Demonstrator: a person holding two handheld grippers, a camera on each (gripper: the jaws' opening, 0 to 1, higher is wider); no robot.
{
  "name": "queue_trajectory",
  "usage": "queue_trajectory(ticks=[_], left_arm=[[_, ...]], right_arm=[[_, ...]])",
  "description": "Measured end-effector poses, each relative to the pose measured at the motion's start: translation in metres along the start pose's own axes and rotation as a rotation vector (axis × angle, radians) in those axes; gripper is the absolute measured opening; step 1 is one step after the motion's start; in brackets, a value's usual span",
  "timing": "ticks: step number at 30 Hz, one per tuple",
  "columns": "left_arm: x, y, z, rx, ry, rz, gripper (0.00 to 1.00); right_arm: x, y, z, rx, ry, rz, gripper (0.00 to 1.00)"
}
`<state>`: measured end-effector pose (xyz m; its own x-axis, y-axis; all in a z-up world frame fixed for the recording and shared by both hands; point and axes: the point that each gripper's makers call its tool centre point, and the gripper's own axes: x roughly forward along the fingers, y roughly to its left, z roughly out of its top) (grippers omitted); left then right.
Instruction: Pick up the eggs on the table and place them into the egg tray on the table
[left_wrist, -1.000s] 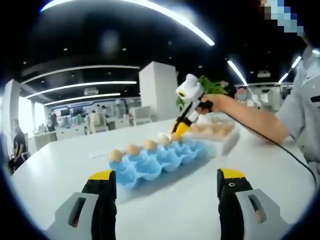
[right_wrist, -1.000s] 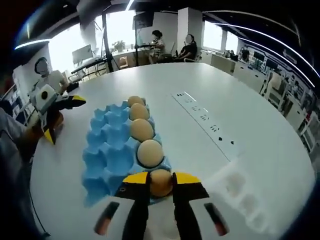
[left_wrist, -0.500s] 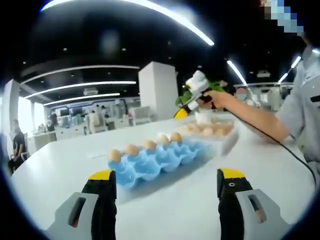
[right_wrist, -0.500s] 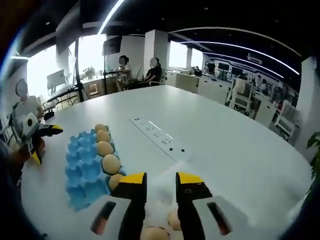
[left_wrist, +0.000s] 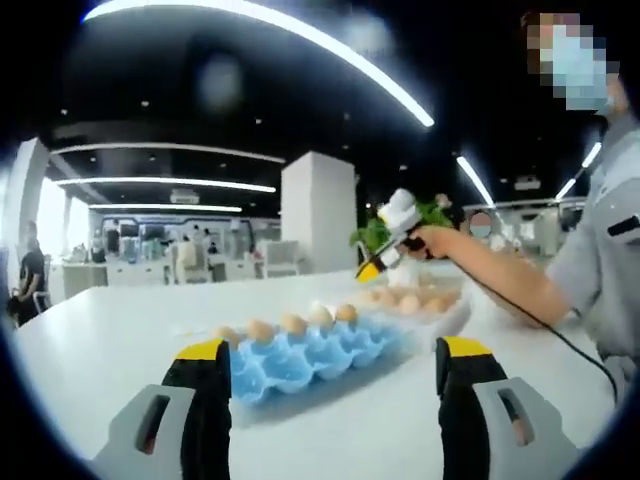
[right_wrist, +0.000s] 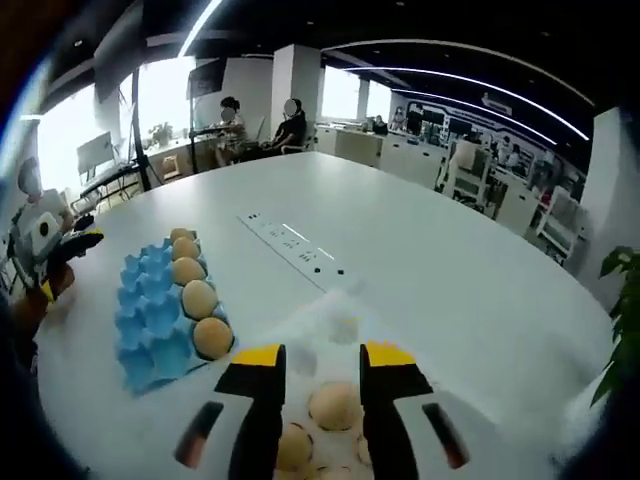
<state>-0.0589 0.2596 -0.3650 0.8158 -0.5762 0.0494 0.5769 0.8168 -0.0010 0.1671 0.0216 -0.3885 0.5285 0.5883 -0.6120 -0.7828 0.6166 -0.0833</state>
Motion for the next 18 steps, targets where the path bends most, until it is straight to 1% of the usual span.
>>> queue_trajectory(ticks=[1, 2, 4, 7, 8, 11, 13, 15, 16, 18], left_arm=[[0.001, -0.006, 0.008, 0.007, -0.050, -0.028, 0.88], [0.000, -0.010, 0.012, 0.004, -0.082, -0.042, 0.88], [-0.002, -0.014, 0.015, 0.012, -0.113, -0.042, 0.88], [-0.003, -0.015, 0.015, 0.024, -0.130, -0.036, 0.87], [-0.004, -0.014, 0.016, 0.026, -0.130, -0.031, 0.87], [-0.008, -0.012, 0.022, 0.010, -0.167, -0.023, 0.85], [-0.011, -0.009, 0.023, 0.012, -0.171, -0.007, 0.84], [-0.012, -0.006, 0.023, 0.011, -0.175, 0.003, 0.83], [-0.012, -0.006, 0.022, -0.010, -0.168, -0.005, 0.83], [-0.011, -0.005, 0.021, -0.020, -0.165, -0.005, 0.82]], right_arm=[[0.000, 0.000, -0.003, 0.000, 0.010, -0.001, 0.32], [0.001, -0.003, -0.004, 0.002, 0.018, -0.002, 0.32], [0.002, -0.004, -0.010, 0.011, 0.042, 0.001, 0.32], [0.003, -0.003, -0.019, 0.012, 0.081, 0.009, 0.32], [0.004, -0.002, -0.024, 0.018, 0.104, 0.012, 0.32], [0.006, -0.002, -0.031, 0.014, 0.142, 0.010, 0.33], [0.008, -0.004, -0.036, 0.014, 0.163, 0.009, 0.33], [0.010, -0.005, -0.043, 0.028, 0.200, 0.008, 0.32], [0.010, -0.006, -0.043, 0.052, 0.196, 0.004, 0.33], [0.010, -0.007, -0.044, 0.048, 0.198, 0.003, 0.32]])
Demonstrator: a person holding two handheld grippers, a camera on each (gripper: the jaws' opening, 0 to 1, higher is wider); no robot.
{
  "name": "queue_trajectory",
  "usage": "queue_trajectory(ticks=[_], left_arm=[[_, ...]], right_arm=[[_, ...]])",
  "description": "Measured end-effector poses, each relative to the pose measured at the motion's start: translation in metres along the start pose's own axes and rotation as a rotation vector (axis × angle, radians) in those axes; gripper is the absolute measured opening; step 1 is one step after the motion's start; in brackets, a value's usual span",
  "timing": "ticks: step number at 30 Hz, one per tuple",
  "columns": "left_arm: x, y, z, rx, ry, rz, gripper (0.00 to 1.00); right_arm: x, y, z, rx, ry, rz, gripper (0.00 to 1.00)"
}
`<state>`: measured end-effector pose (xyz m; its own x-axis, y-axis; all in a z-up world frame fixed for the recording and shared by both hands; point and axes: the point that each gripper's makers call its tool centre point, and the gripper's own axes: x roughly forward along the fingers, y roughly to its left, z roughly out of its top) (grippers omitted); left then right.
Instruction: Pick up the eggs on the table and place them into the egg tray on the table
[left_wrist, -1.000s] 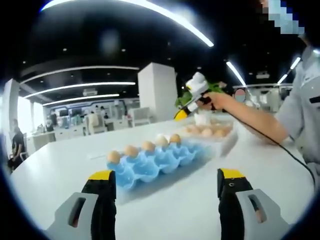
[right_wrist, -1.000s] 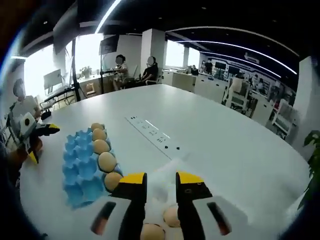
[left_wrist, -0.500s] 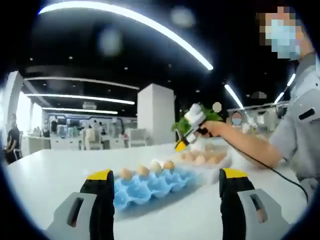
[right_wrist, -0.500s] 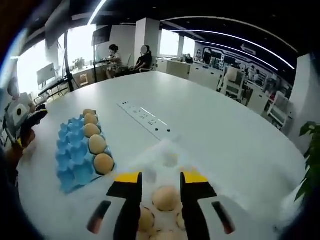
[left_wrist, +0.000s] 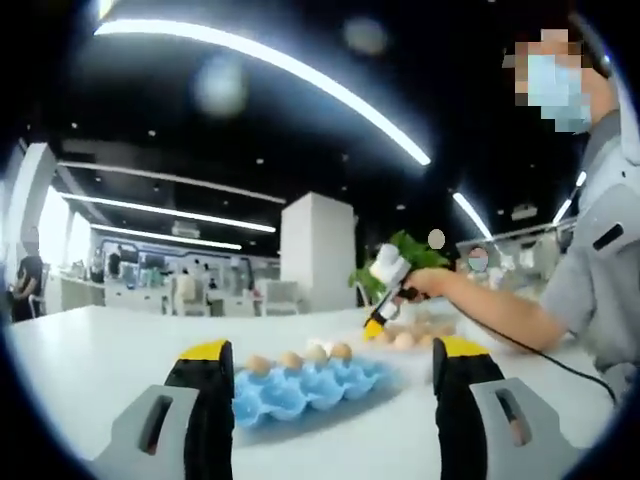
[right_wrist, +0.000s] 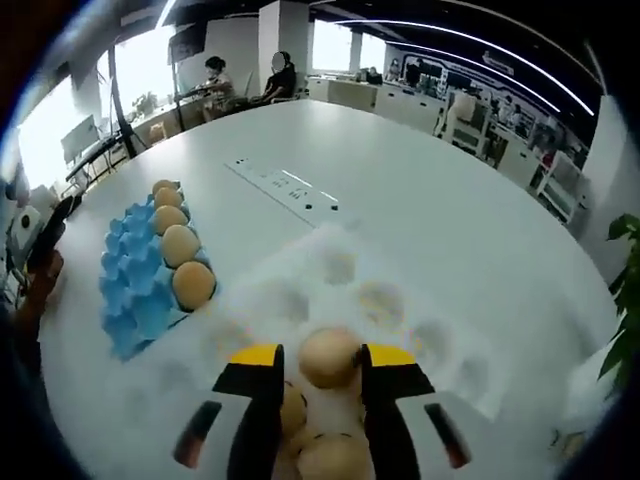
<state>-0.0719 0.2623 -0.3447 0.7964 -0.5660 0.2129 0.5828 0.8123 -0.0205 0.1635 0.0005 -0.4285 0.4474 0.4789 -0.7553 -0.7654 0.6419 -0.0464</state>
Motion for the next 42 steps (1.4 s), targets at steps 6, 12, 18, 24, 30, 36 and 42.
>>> queue_trajectory(ticks=[6, 12, 18, 24, 30, 36, 42], left_arm=[[0.0011, -0.0041, -0.0002, 0.007, 0.006, -0.006, 0.82], [0.0020, -0.0053, -0.0012, 0.017, 0.015, -0.007, 0.81], [0.0018, -0.0060, -0.0002, 0.010, 0.010, -0.012, 0.80], [0.0011, -0.0052, -0.0008, 0.018, 0.015, -0.009, 0.79], [0.0003, -0.0044, -0.0009, 0.027, 0.021, -0.005, 0.77], [-0.0006, -0.0037, -0.0007, 0.032, 0.024, -0.001, 0.77], [-0.0017, -0.0019, -0.0013, 0.033, 0.030, 0.006, 0.76]], right_arm=[[0.0005, -0.0021, -0.0032, 0.052, -0.005, 0.007, 0.32], [0.0009, -0.0016, -0.0022, 0.058, -0.016, 0.016, 0.31], [0.0006, -0.0035, -0.0024, 0.030, -0.003, -0.011, 0.26], [0.0005, -0.0025, -0.0012, -0.009, 0.007, -0.020, 0.26], [0.0004, 0.0002, -0.0001, -0.053, 0.028, -0.046, 0.25], [-0.0014, 0.0012, -0.0003, -0.077, 0.036, -0.056, 0.25], [-0.0007, 0.0005, 0.0035, -0.096, 0.043, -0.068, 0.25]])
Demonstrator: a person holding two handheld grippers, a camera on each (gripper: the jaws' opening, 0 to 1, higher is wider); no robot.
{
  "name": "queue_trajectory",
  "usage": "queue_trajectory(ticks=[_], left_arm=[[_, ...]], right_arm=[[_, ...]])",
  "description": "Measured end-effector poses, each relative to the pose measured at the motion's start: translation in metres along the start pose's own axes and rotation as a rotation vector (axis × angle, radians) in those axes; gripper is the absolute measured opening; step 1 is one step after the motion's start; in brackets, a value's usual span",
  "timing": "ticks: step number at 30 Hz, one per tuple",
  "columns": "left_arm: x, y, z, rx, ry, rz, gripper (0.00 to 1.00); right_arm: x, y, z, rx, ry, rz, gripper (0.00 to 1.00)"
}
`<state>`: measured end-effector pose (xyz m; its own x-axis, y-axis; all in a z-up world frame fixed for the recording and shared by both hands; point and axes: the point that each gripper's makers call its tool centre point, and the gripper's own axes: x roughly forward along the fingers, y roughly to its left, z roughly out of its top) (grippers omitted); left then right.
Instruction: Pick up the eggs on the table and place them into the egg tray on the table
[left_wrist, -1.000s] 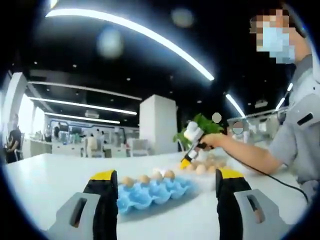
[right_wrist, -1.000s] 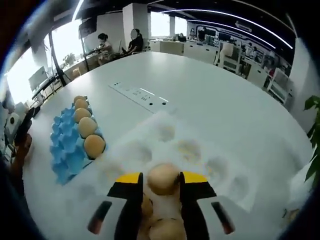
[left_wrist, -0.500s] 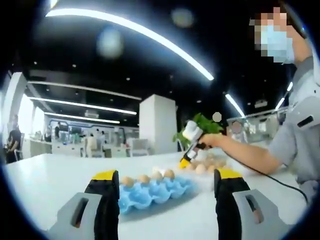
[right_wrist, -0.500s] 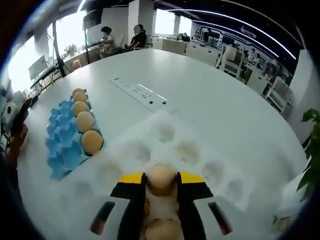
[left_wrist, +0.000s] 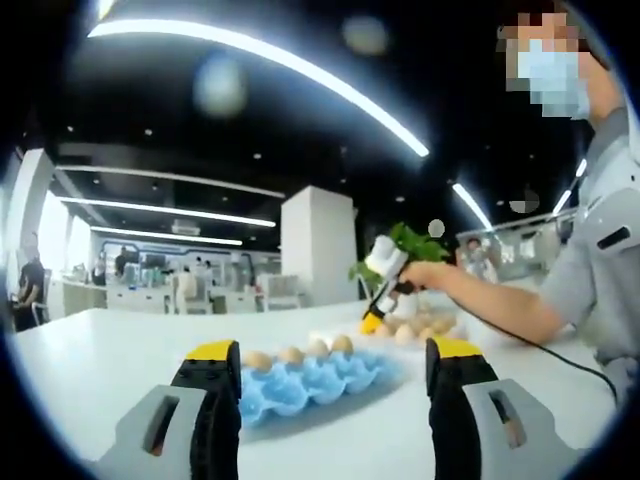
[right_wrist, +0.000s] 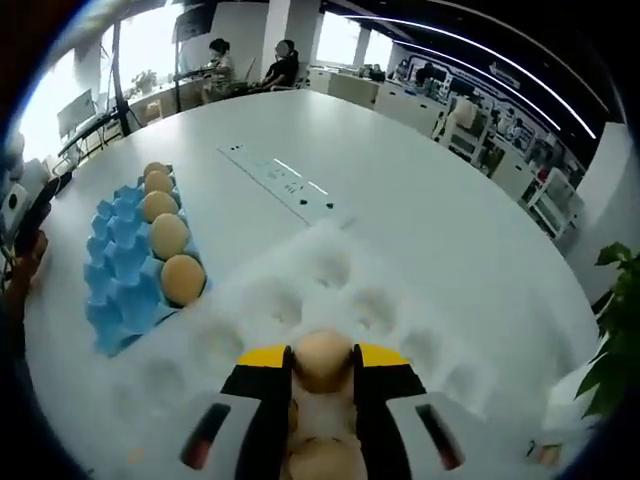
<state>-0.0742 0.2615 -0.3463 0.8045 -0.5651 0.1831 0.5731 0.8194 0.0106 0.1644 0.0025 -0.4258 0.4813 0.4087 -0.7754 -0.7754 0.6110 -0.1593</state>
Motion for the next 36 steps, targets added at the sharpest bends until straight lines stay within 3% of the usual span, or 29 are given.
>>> queue_trajectory(ticks=[22, 36], left_arm=[[0.000, 0.002, -0.001, 0.007, 0.008, 0.005, 0.76], [0.000, 0.003, -0.001, 0.010, 0.011, 0.008, 0.76]], right_arm=[[-0.013, 0.002, 0.017, -0.015, -0.066, 0.008, 0.25], [-0.021, 0.032, 0.030, -0.044, -0.125, 0.112, 0.25]])
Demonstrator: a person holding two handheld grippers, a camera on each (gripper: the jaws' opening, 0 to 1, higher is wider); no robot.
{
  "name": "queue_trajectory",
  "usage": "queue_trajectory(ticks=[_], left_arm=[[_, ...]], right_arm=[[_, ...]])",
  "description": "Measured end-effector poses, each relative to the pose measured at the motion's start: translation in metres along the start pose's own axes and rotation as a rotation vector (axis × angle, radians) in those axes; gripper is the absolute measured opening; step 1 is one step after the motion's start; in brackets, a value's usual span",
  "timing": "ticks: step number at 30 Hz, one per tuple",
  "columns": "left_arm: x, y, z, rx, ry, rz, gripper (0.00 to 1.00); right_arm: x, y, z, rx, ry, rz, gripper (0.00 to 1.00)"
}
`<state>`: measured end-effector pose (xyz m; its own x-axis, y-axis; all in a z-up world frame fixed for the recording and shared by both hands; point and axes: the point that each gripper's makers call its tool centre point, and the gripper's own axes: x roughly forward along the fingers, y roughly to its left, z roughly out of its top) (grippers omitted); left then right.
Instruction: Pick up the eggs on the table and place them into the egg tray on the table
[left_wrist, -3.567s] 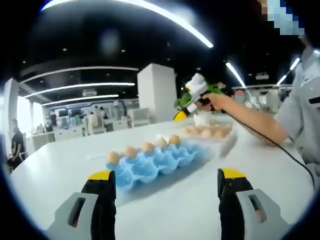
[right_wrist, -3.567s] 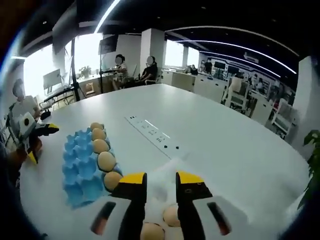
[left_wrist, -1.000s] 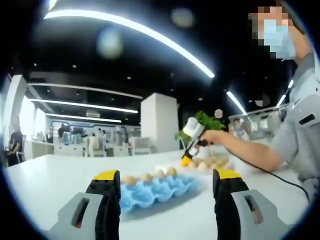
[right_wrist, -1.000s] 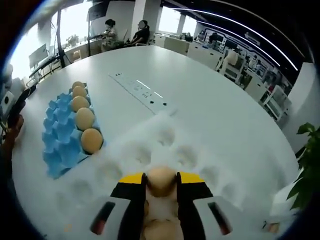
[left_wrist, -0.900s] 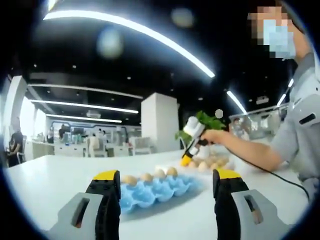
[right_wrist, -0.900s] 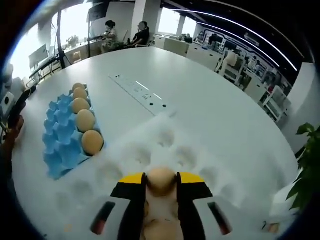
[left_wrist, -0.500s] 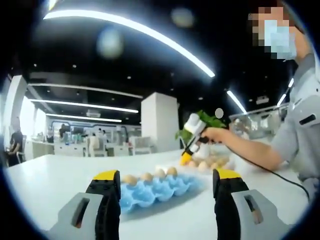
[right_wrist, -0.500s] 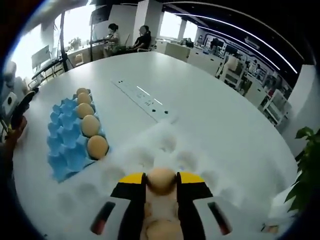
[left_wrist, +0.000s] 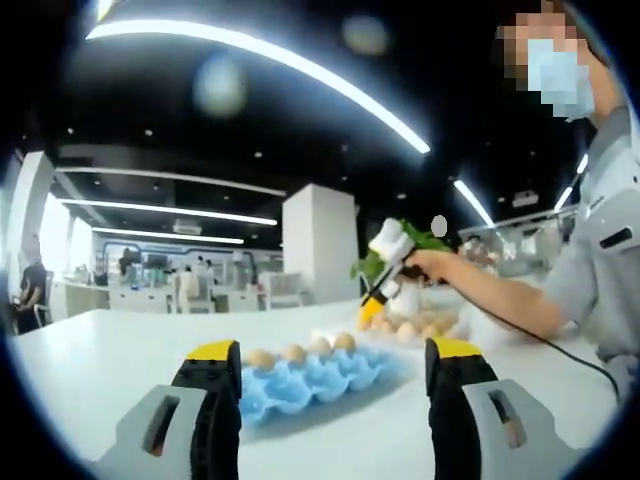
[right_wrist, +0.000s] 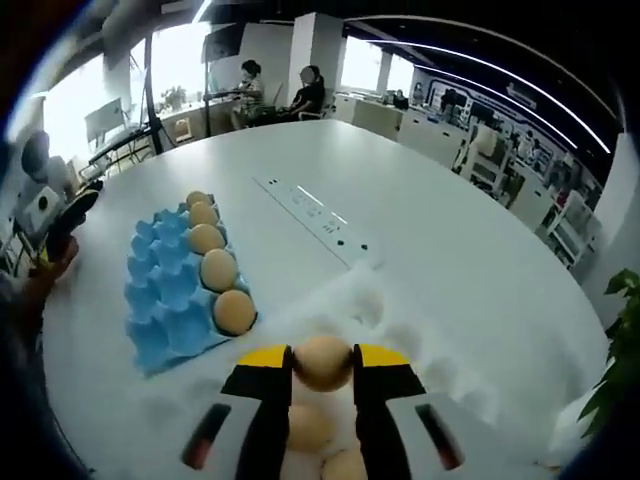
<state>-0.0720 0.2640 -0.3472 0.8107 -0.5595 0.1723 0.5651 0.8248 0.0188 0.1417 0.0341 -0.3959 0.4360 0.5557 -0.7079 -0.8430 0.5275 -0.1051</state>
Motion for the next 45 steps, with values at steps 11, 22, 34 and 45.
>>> queue_trajectory(ticks=[11, 22, 34, 45], left_arm=[[0.000, 0.001, -0.001, -0.001, 0.003, 0.002, 0.76], [0.001, 0.000, -0.003, -0.002, 0.007, 0.001, 0.76], [0.001, 0.000, -0.003, -0.003, 0.011, 0.003, 0.76], [0.000, 0.001, -0.005, 0.001, 0.020, 0.007, 0.75]], right_arm=[[0.000, 0.012, 0.008, -0.028, -0.008, 0.041, 0.25], [-0.003, 0.039, 0.029, -0.067, -0.075, 0.137, 0.25], [0.003, 0.044, 0.045, -0.086, -0.097, 0.207, 0.25], [0.010, 0.073, 0.042, -0.161, -0.062, 0.301, 0.25]])
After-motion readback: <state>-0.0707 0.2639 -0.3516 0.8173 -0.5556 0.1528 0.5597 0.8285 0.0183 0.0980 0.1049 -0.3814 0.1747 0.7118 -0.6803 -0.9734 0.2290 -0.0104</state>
